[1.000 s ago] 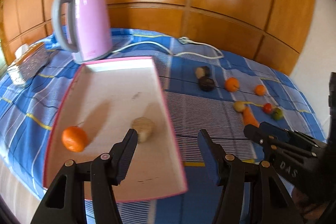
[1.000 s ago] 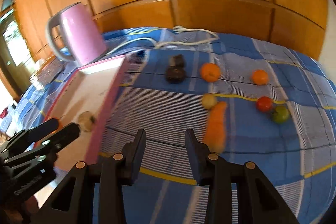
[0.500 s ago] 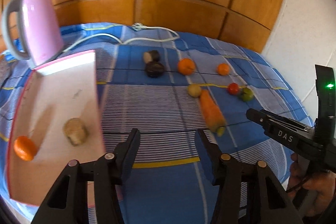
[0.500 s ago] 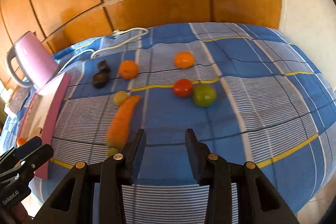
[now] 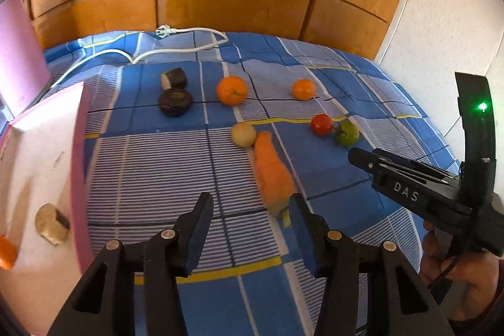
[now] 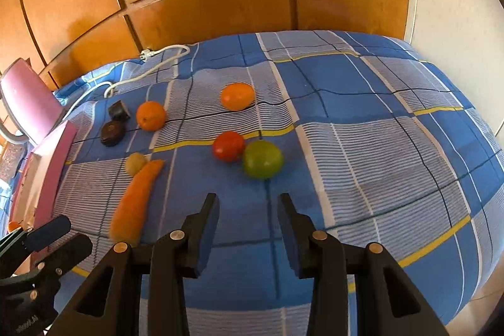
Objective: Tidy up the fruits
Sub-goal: 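Grasp the green tomato with the right gripper while the left gripper grasps the carrot, then lift and carry the green tomato and carrot toward the white tray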
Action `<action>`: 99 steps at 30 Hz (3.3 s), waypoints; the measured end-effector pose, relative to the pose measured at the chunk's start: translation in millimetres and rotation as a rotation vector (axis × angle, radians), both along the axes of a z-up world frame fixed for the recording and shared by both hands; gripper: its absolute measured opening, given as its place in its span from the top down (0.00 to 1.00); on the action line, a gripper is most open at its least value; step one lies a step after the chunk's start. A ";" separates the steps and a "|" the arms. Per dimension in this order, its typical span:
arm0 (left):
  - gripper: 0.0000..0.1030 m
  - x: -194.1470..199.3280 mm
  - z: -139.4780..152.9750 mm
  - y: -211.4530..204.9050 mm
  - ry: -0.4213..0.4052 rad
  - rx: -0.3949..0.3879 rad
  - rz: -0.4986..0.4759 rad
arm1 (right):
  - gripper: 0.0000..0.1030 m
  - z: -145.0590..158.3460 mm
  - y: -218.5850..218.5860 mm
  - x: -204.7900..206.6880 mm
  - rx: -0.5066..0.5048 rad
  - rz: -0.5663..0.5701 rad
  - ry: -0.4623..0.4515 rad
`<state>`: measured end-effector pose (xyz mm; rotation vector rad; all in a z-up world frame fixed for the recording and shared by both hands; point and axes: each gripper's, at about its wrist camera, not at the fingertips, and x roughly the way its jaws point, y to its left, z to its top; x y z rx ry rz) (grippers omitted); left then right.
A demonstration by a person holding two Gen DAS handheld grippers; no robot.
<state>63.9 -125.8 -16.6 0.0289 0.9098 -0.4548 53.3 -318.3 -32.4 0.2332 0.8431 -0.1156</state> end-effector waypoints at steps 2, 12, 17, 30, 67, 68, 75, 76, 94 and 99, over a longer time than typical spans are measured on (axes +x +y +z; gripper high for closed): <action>0.51 4.0 -2.7 -4.8 0.011 -0.002 -0.004 | 0.62 -1.9 -3.2 5.1 0.002 -0.002 0.004; 0.51 23.7 -18.3 -32.3 0.059 -0.001 -0.035 | 0.62 -6.6 -16.2 32.0 -0.007 0.009 0.008; 0.60 31.7 -30.7 -40.6 0.081 0.008 -0.027 | 0.62 -11.0 -17.9 44.3 -0.005 0.022 0.006; 0.66 35.7 -35.8 -36.2 0.058 -0.023 -0.040 | 0.66 -20.1 -14.1 50.5 -0.008 0.050 -0.005; 0.72 -14.6 -34.9 -2.8 -0.033 -0.013 -0.012 | 0.65 -25.5 24.9 11.8 -0.071 0.114 -0.058; 0.72 -15.4 -34.0 -1.6 -0.030 -0.015 -0.010 | 0.66 -25.5 25.0 11.0 -0.074 0.114 -0.061; 0.72 -21.6 -24.7 9.9 -0.034 -0.032 0.004 | 0.66 -23.5 31.9 6.3 -0.105 0.108 -0.058; 0.72 -23.0 -21.7 12.0 -0.039 -0.038 0.006 | 0.66 -22.9 33.0 5.1 -0.101 0.109 -0.058; 0.72 -34.2 30.3 80.3 -0.132 -0.097 0.155 | 0.67 1.1 83.9 -4.5 -0.018 0.250 -0.080; 0.72 -31.7 39.1 109.6 -0.151 -0.108 0.213 | 0.67 17.9 111.0 -3.1 0.002 0.334 -0.107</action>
